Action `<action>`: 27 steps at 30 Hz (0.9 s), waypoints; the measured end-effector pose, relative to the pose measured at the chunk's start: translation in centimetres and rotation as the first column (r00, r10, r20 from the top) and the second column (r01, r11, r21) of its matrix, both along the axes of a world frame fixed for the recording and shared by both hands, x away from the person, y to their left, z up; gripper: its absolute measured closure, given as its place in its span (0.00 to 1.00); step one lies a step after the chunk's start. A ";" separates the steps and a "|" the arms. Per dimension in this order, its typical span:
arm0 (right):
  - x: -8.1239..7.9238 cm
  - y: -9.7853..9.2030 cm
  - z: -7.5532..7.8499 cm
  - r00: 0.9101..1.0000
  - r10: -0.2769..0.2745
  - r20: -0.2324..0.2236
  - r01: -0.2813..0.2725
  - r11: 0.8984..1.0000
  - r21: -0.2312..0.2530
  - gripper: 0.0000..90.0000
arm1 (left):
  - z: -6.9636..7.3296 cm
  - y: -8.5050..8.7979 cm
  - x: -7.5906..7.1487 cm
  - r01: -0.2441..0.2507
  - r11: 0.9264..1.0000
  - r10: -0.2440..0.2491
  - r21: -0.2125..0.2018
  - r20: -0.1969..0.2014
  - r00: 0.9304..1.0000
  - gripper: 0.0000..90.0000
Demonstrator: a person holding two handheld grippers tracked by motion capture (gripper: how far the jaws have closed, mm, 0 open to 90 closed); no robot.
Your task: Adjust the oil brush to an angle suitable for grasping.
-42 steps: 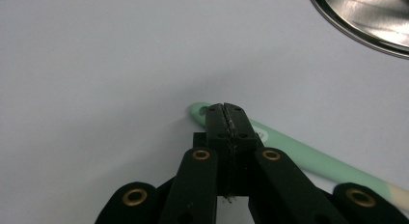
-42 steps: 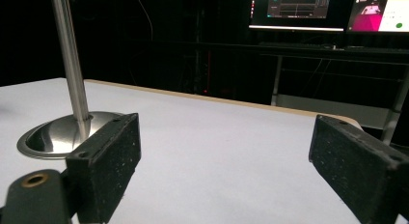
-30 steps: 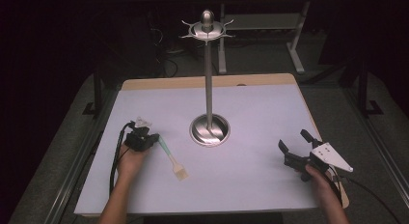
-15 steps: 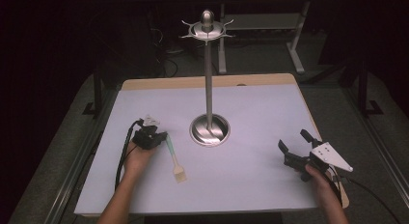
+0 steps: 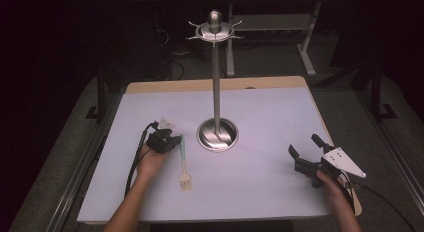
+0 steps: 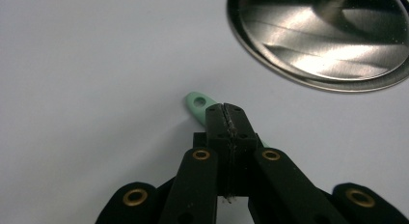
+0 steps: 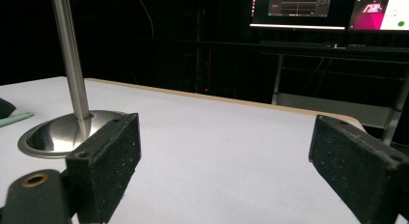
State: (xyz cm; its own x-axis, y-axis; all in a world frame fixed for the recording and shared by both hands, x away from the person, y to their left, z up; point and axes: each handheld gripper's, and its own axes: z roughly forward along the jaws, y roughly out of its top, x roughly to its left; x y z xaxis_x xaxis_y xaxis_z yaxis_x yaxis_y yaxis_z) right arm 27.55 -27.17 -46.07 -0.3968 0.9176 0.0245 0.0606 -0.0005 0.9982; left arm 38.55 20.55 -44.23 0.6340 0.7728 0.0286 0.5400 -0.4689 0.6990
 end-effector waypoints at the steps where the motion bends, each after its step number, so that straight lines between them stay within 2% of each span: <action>1: 0.0 0.0 0.0 1.000 0.000 0.000 0.000 1.000 0.000 0.12 | 0.0 -0.4 0.0 -0.002 1.000 0.002 0.002 0.001 1.000 1.00; 3: 0.0 0.0 0.0 1.000 0.001 0.001 -0.001 1.000 0.001 0.12 | -0.1 -1.0 0.2 0.006 1.000 -0.006 -0.021 -0.002 1.000 1.00; 6: 0.0 0.0 0.0 1.000 0.001 0.000 -0.001 1.000 0.001 0.12 | -0.1 -1.3 0.2 0.016 1.000 -0.016 -0.002 0.006 1.000 1.00; 7: 0.0 0.0 0.0 1.000 0.002 0.002 -0.002 1.000 0.001 0.12 | -0.2 -1.4 0.2 0.013 1.000 -0.013 -0.017 0.003 1.000 1.00; 11: 0.0 0.0 0.0 1.000 0.002 0.001 -0.002 1.000 -0.001 0.12 | -0.3 -1.7 0.2 0.016 0.999 -0.016 -0.029 0.005 1.000 1.00; 15: 0.0 0.0 0.0 1.000 0.002 0.003 -0.002 1.000 -0.002 0.12 | -0.3 -2.2 0.0 0.037 0.999 -0.037 -0.035 0.001 0.999 1.00; 17: 0.0 0.0 0.0 1.000 0.003 0.004 -0.003 1.000 -0.002 0.12 | -0.2 -2.4 -0.1 0.046 0.999 -0.046 -0.014 0.013 0.999 1.00; 18: 0.0 0.0 0.0 1.000 0.002 0.004 -0.002 1.000 -0.003 0.12 | -0.3 -2.4 -0.1 0.056 0.998 -0.056 -0.027 0.005 0.998 1.00; 22: 0.0 0.0 0.0 1.000 0.003 0.002 -0.003 1.000 0.000 0.12 | -0.3 -2.6 -0.2 0.066 0.998 -0.066 -0.024 0.010 0.998 1.00; 26: -0.1 0.0 0.0 1.000 0.003 0.004 -0.003 1.000 0.000 0.12 | -0.1 -2.4 -0.3 0.069 0.997 -0.070 -0.031 -0.019 0.997 1.00; 27: -0.1 0.0 0.0 1.000 0.004 0.004 -0.004 1.000 0.000 0.12 | 0.3 -2.5 -0.8 0.076 0.996 -0.077 -0.035 -0.029 0.997 1.00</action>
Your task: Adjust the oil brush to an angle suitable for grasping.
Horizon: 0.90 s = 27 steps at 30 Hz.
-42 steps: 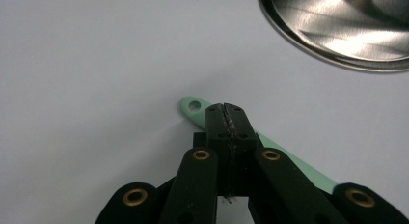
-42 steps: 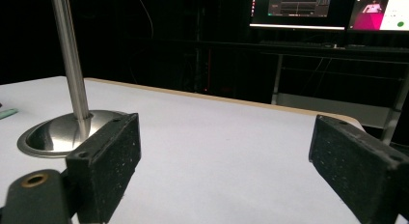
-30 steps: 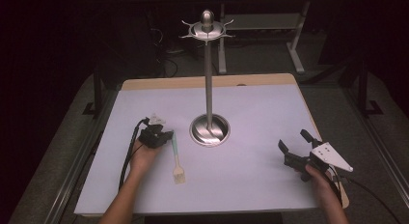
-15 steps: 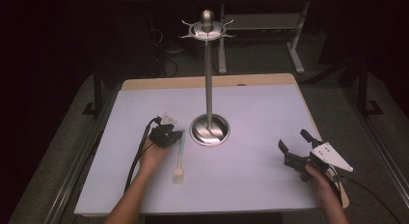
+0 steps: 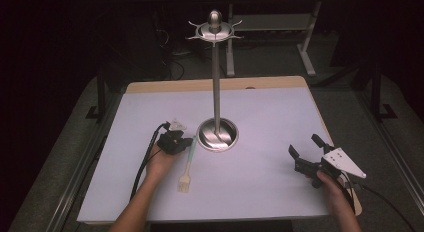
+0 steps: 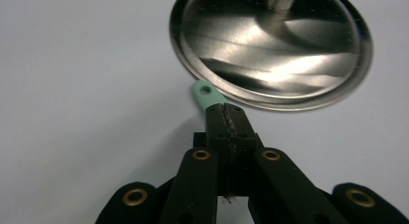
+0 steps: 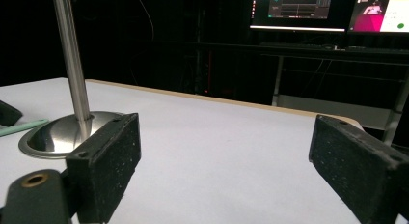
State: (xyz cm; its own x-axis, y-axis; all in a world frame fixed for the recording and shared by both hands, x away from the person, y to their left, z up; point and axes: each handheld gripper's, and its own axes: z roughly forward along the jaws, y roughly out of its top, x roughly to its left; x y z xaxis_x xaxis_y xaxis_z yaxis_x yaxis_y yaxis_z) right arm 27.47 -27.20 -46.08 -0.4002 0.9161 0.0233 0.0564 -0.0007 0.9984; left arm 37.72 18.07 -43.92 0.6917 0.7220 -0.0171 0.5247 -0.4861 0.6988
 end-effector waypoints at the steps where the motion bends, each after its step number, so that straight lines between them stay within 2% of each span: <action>1: 0.0 0.0 0.0 1.000 -0.001 0.002 0.001 1.000 0.004 0.12 | 0.0 0.0 0.0 0.000 1.000 0.000 0.000 0.000 1.000 1.00; 3: 0.0 0.0 0.0 1.000 0.002 0.001 -0.002 1.000 0.003 0.12 | 0.8 -0.4 -1.2 0.024 1.000 -0.023 0.008 -0.030 0.999 1.00; 5: 0.0 0.0 0.0 1.000 0.000 0.004 0.000 1.000 0.004 0.12 | 1.1 -0.5 -1.6 0.030 1.000 -0.030 0.006 -0.035 0.999 1.00; 6: 0.0 0.0 0.0 1.000 -0.001 0.003 0.001 1.000 0.002 0.12 | 1.5 -0.8 -2.4 0.033 0.999 -0.033 -0.007 -0.051 0.998 1.00; 7: 0.0 0.0 0.0 1.000 -0.001 0.003 0.001 1.000 0.002 0.12 | 1.5 -0.8 -2.4 0.033 0.999 -0.033 -0.007 -0.051 0.998 1.00; 9: 0.0 0.0 0.0 1.000 -0.001 0.002 0.001 1.000 0.001 0.12 | 1.8 -1.0 -3.7 0.043 0.999 -0.042 0.011 -0.082 0.996 1.00; 10: 0.0 0.0 0.0 1.000 -0.001 0.002 0.001 1.000 0.001 0.12 | 1.8 -1.0 -3.7 0.043 0.999 -0.042 0.011 -0.082 0.996 1.00; 11: 0.0 0.0 0.0 1.000 -0.001 0.002 0.001 1.000 0.000 0.12 | 1.8 -1.0 -4.7 0.044 0.999 -0.043 0.010 -0.096 0.994 1.00; 12: 0.0 0.0 0.0 1.000 -0.001 0.002 0.001 1.000 0.000 0.12 | 1.8 -1.0 -4.7 0.044 0.999 -0.043 0.010 -0.096 0.994 1.00; 13: 0.0 0.0 0.0 1.000 -0.001 0.001 0.001 1.000 -0.001 0.12 | 1.7 -0.9 -5.7 0.044 0.999 -0.044 0.005 -0.112 0.993 1.00; 15: 0.0 0.0 0.0 1.000 -0.001 0.001 0.001 1.000 -0.001 0.12 | 1.7 -0.8 -6.6 0.048 0.999 -0.047 0.010 -0.114 0.992 1.00; 16: 0.0 0.0 0.0 1.000 -0.001 0.001 0.001 1.000 -0.001 0.12 | 1.7 -0.8 -6.6 0.048 0.999 -0.047 0.010 -0.114 0.992 1.00; 18: 0.0 0.0 0.0 1.000 -0.002 0.001 0.002 1.000 0.000 0.12 | 1.7 -0.7 -7.8 0.044 0.999 -0.042 0.009 -0.119 0.992 1.00; 20: 0.0 0.0 0.0 1.000 -0.002 0.001 0.002 1.000 0.000 0.12 | 1.5 -0.6 -8.2 0.045 0.999 -0.042 0.021 -0.112 0.993 1.00; 24: 0.0 0.0 0.0 1.000 -0.004 0.004 0.004 1.000 -0.005 0.12 | 1.0 -0.9 -7.9 0.044 0.999 -0.040 0.023 -0.139 0.989 1.00; 27: 0.0 0.1 0.0 1.000 -0.005 0.006 0.005 1.000 -0.007 0.12 | 0.8 -1.0 -7.9 0.043 0.998 -0.037 0.042 -0.136 0.990 1.00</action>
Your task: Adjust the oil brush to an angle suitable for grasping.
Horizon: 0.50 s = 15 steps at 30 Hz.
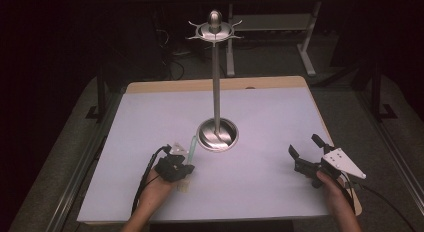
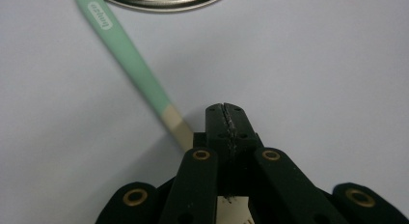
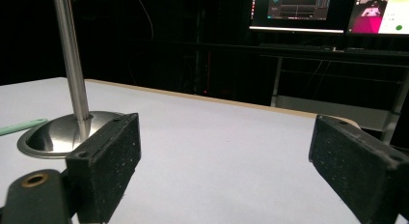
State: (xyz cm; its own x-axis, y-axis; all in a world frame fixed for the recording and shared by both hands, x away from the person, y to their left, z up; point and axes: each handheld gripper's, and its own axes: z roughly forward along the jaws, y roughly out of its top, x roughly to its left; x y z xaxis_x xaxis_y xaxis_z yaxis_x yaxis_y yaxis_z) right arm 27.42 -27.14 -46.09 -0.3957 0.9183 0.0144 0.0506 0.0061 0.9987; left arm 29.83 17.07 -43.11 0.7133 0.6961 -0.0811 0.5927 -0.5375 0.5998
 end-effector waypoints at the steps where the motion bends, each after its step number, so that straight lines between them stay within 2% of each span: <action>1: 0.0 0.0 0.0 1.000 -0.001 0.002 0.001 1.000 0.005 0.12 | -0.2 0.0 0.0 -0.008 1.000 0.009 0.003 -0.012 1.000 1.00; 6: 0.0 0.0 0.0 1.000 0.000 0.002 0.000 1.000 0.006 0.12 | -0.1 -0.1 -0.1 -0.018 1.000 0.018 0.008 -0.011 1.000 1.00; 9: 0.0 0.0 0.0 1.000 0.000 0.001 0.000 1.000 0.005 0.12 | 0.1 -0.3 -0.3 -0.016 0.998 0.016 0.063 0.009 1.000 1.00; 15: 0.0 0.0 0.0 1.000 0.001 0.001 -0.001 1.000 0.002 0.12 | 0.2 0.5 -0.1 -0.048 0.995 0.047 0.092 0.014 0.999 1.00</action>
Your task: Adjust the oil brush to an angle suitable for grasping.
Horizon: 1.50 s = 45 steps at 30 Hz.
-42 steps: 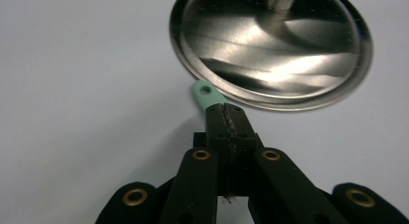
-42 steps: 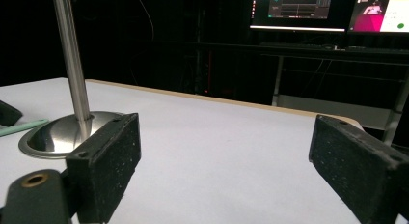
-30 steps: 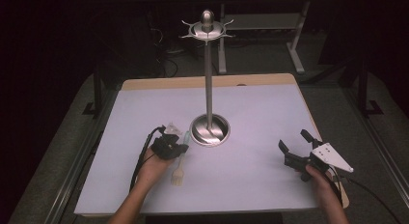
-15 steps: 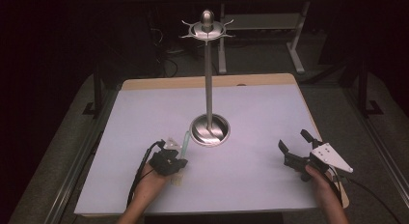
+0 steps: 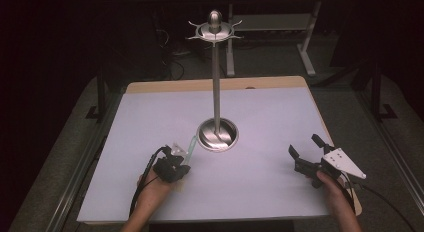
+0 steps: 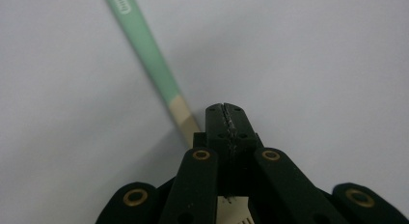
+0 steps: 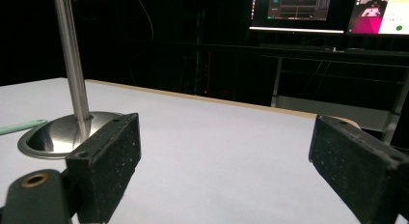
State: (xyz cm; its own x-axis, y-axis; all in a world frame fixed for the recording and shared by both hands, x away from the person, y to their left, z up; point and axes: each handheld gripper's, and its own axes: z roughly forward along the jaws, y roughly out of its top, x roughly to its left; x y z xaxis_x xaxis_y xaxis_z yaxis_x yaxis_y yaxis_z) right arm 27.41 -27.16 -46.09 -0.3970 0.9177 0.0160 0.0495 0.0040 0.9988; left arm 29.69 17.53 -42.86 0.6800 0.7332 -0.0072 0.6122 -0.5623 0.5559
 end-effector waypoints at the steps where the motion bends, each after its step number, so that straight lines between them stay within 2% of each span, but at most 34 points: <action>1: 0.0 0.0 0.0 1.000 0.000 -0.001 0.000 1.000 0.001 0.12 | 0.1 0.2 0.0 -0.008 1.000 0.008 0.004 -0.005 1.000 1.00; 3: 0.0 0.0 0.0 1.000 0.000 -0.001 0.000 1.000 0.002 0.12 | 0.2 0.7 0.2 -0.015 1.000 0.015 0.017 0.003 1.000 1.00; 7: 0.0 0.0 0.0 1.000 0.000 -0.001 0.000 1.000 0.001 0.12 | 0.2 1.5 0.5 -0.042 0.999 0.042 0.006 -0.001 0.999 1.00; 13: 0.0 0.0 0.0 1.000 0.000 0.000 0.000 1.000 0.000 0.12 | 0.5 2.6 0.8 -0.068 0.997 0.068 0.019 0.011 0.998 1.00; 14: 0.0 0.0 0.0 1.000 -0.001 0.002 0.001 1.000 0.003 0.12 | 0.6 2.9 0.8 -0.090 0.994 0.088 0.065 0.040 0.995 1.00; 15: 0.0 0.0 0.0 1.000 -0.001 0.001 0.001 1.000 0.003 0.12 | 0.6 2.9 0.8 -0.090 0.994 0.088 0.065 0.040 0.995 1.00; 16: 0.0 0.0 0.0 1.000 -0.001 0.002 0.001 1.000 0.003 0.12 | 0.5 3.2 1.0 -0.102 0.988 0.097 0.113 0.050 0.994 1.00; 17: 0.0 0.0 0.0 1.000 -0.001 0.001 0.001 1.000 0.003 0.12 | 0.6 4.1 1.2 -0.112 0.993 0.111 0.042 0.021 0.994 1.00; 19: 0.0 0.0 0.0 1.000 -0.001 0.001 0.001 1.000 0.003 0.12 | 0.8 4.3 1.2 -0.112 0.993 0.111 0.041 0.028 0.993 1.00; 20: 0.0 0.0 0.0 1.000 -0.001 0.002 0.001 1.000 0.003 0.12 | 1.3 4.5 1.1 -0.128 0.992 0.128 0.006 0.037 0.991 1.00; 23: 0.0 0.0 0.0 1.000 0.001 -0.002 -0.001 1.000 0.000 0.12 | 1.6 4.6 0.9 -0.112 0.994 0.112 -0.017 0.033 0.993 1.00; 25: 0.0 0.0 0.0 1.000 -0.001 0.001 0.001 1.000 0.001 0.12 | 1.6 4.0 0.6 -0.087 0.993 0.087 -0.073 -0.005 0.996 1.00; 28: 0.0 0.0 0.0 1.000 -0.001 0.003 0.001 1.000 0.000 0.12 | 1.6 3.6 0.6 -0.067 0.994 0.066 -0.082 -0.015 0.998 1.00; 31: 0.0 0.0 0.0 1.000 -0.001 0.002 0.001 1.000 0.000 0.12 | 0.9 2.8 0.6 -0.032 0.996 0.027 -0.082 -0.060 0.998 1.00; 33: 0.0 0.0 0.0 1.000 -0.001 0.001 0.001 1.000 0.001 0.12 | 0.6 2.6 0.6 -0.033 0.996 0.027 -0.084 -0.072 0.997 1.00; 35: 0.0 0.0 0.0 1.000 0.000 0.002 0.000 1.000 0.001 0.12 | 0.3 2.3 0.6 -0.034 0.997 0.029 -0.067 -0.076 0.997 1.00; 37: 0.0 0.0 0.0 1.000 0.000 0.003 0.000 1.000 0.001 0.12 | 0.1 2.3 0.6 -0.036 0.999 0.034 -0.023 -0.071 0.997 1.00; 38: 0.0 0.0 0.0 1.000 0.000 0.002 0.000 1.000 0.001 0.12 | 0.1 2.3 0.6 -0.036 0.999 0.034 -0.023 -0.071 0.997 1.00; 39: 0.0 0.0 0.0 1.000 0.001 0.001 -0.001 1.000 -0.003 0.12 | 0.2 2.5 0.7 -0.048 0.999 0.048 -0.002 -0.058 0.997 1.00; 42: 0.0 0.0 0.0 1.000 0.001 0.000 -0.001 1.000 -0.002 0.12 | 0.2 2.6 0.7 -0.054 0.998 0.055 0.019 -0.044 0.998 1.00; 45: 0.0 0.0 0.0 1.000 0.001 0.000 -0.001 1.000 -0.002 0.12 | 0.3 3.0 0.8 -0.081 0.995 0.082 0.060 -0.023 0.996 1.00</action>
